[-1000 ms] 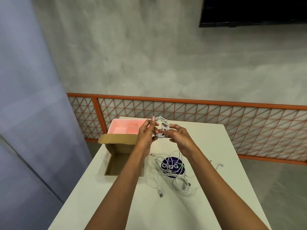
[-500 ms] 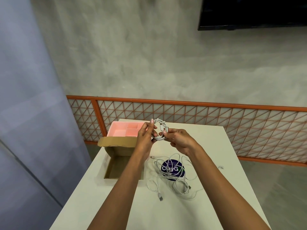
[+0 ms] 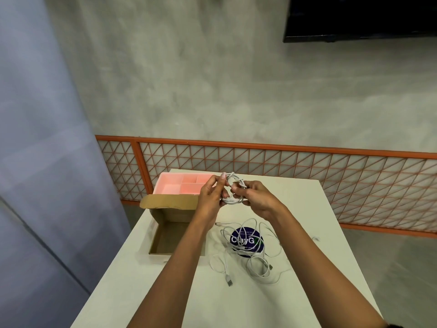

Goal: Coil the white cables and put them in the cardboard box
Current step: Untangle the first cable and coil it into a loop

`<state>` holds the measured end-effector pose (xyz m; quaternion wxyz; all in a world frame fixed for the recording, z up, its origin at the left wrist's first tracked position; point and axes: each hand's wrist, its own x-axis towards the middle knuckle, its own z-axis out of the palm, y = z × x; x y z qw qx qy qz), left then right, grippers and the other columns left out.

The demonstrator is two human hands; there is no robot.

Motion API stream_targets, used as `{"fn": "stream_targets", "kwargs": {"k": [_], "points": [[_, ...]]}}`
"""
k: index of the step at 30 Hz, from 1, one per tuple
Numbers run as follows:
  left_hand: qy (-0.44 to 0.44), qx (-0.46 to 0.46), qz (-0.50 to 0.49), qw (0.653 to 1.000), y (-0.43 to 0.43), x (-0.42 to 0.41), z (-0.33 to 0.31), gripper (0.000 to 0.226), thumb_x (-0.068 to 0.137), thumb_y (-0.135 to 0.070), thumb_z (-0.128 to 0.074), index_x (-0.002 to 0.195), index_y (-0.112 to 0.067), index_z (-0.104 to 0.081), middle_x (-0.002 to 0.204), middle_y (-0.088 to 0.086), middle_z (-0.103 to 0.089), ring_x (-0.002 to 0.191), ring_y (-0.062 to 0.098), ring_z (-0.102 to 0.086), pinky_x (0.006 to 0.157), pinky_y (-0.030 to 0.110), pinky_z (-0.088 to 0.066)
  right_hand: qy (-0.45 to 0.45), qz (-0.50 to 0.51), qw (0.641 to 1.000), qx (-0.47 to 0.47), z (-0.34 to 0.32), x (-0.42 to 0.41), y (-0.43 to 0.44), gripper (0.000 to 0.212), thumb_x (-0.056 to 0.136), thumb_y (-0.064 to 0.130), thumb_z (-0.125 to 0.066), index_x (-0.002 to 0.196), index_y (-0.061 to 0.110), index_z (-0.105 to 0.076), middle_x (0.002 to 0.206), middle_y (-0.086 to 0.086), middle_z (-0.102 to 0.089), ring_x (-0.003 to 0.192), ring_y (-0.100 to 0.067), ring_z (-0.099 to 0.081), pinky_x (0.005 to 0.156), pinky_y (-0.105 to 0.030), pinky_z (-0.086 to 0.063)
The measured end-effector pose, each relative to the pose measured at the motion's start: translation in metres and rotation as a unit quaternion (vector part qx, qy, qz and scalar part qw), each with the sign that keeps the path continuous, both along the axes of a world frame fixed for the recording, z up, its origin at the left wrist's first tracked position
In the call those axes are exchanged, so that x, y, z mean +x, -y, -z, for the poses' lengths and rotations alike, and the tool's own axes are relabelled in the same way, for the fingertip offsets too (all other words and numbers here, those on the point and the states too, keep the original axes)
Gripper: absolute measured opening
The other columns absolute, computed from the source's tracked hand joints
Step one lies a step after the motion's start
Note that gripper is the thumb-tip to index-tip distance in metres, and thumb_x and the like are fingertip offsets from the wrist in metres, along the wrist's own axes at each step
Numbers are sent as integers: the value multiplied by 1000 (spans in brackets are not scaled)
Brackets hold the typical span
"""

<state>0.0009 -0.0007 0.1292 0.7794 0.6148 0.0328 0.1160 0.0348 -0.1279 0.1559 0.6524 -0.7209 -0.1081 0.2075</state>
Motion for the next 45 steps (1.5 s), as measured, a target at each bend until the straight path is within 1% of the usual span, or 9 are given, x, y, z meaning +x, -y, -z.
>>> {"fn": "stream_targets", "kwargs": {"k": [6, 11, 17, 22, 26, 29, 37, 42, 45], "points": [[-38, -40, 6, 998, -1, 1, 1, 24, 92, -35, -56, 77, -15, -60, 52, -3, -46, 54, 10, -44, 60, 27, -43, -31, -69, 997, -8, -2, 6, 8, 6, 92, 14, -58, 90, 19, -61, 86, 3, -62, 93, -13, -55, 89, -35, -32], [-49, -49, 21, 997, -1, 2, -3, 25, 91, -34, -57, 75, -17, -63, 53, -3, -46, 56, 10, -46, 65, 32, -47, -59, -110, 992, 33, -3, 5, 14, 12, 93, 13, -55, 93, 23, -62, 90, 5, -63, 91, -11, -54, 82, -30, -35], [-40, -39, 22, 998, -5, 0, -9, 23, 93, -33, -55, 80, -15, -60, 51, -5, -44, 50, 7, -45, 55, 23, -46, -29, -101, 994, 34, -6, 2, 16, 12, 94, 30, -55, 96, 22, -64, 89, 5, -66, 88, -10, -57, 89, -32, -38], [-40, -28, 28, 998, -7, 2, -10, 24, 94, -34, -54, 83, -13, -59, 51, -5, -44, 50, 7, -46, 62, 29, -44, 0, -92, 994, 64, -6, -3, 12, 17, 96, 24, -51, 87, 24, -65, 80, 13, -68, 86, -8, -58, 89, -32, -36], [-57, -69, 17, 996, -14, 2, -10, 26, 93, -35, -55, 79, -13, -59, 50, -5, -42, 55, 11, -44, 63, 30, -41, -33, -138, 985, 100, -11, -8, 15, 26, 95, 30, -49, 78, 21, -67, 83, 7, -67, 84, -8, -56, 82, -27, -39], [-66, -87, 32, 993, -12, 0, -10, 25, 93, -36, -55, 83, -14, -61, 48, -5, -40, 55, 11, -42, 64, 30, -42, -47, -157, 979, 124, -12, -10, 17, 34, 93, 23, -52, 66, 22, -72, 78, 5, -68, 83, -9, -59, 82, -26, -45], [-60, -123, 87, 987, -6, -6, -16, 28, 92, -35, -52, 74, -14, -53, 38, -8, -31, 40, 5, -37, 50, 23, -35, -113, -118, 968, 190, 2, -9, 16, 27, 92, 5, -51, 68, 3, -61, 79, -8, -66, 82, -19, -67, 82, -30, -57], [-70, -41, 76, 994, -20, -12, 0, 27, 89, -39, -55, 82, -14, -60, 53, -2, -47, 56, 10, -46, 57, 25, -38, -74, -68, 989, 112, 11, -10, 20, 15, 93, 11, -56, 97, 2, -68, 87, -4, -68, 83, -15, -66, 76, -26, -56], [-91, 24, 81, 992, -35, -17, 13, 31, 84, -43, -58, 93, -14, -67, 79, 4, -65, 81, 17, -58, 74, 32, -43, -36, -1, 997, 65, 19, -8, 20, 11, 88, 12, -65, 98, 9, -67, 90, -10, -66, 78, -17, -64, 73, -27, -56]]}}
